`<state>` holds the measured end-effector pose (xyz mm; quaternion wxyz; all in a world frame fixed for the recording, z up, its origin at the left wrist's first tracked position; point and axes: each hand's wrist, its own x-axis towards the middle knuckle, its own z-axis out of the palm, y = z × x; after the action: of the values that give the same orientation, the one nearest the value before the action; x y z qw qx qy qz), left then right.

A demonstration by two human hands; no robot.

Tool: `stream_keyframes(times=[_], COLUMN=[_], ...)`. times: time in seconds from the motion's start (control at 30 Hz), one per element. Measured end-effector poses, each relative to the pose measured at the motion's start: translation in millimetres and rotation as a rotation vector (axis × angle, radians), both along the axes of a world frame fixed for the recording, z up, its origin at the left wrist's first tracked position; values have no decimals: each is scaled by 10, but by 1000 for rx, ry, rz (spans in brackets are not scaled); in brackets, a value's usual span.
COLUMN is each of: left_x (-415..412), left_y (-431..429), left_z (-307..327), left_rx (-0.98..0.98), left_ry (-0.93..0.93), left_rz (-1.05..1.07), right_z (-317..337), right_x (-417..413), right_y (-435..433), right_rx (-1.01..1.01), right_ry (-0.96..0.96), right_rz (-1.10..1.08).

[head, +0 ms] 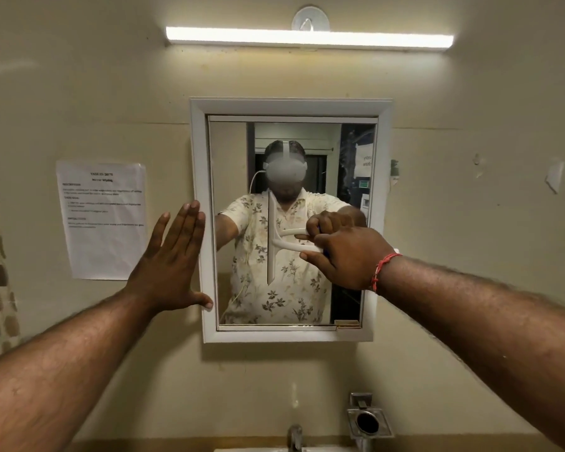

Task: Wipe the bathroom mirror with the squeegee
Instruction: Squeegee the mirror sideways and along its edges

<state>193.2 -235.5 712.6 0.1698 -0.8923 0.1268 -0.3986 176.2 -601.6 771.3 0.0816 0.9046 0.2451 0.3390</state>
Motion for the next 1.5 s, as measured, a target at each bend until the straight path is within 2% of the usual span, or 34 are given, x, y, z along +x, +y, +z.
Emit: stream_keyframes(times=[0.67,1.0,1.5], left_x=[-40,-100,-115], left_y=[-96,-182,-189], left_z=[-5,0,-9], left_rx=[-63,-113,-111], left_ry=[19,71,48], left_rz=[-70,-61,13], right_z=[-51,-19,7], right_x=[-125,-225,-235], right_y=[-1065,-1268,-1424], right_rx=[46,25,-7], right_ry=[49,66,28], right_rz=[-305,-346,-367])
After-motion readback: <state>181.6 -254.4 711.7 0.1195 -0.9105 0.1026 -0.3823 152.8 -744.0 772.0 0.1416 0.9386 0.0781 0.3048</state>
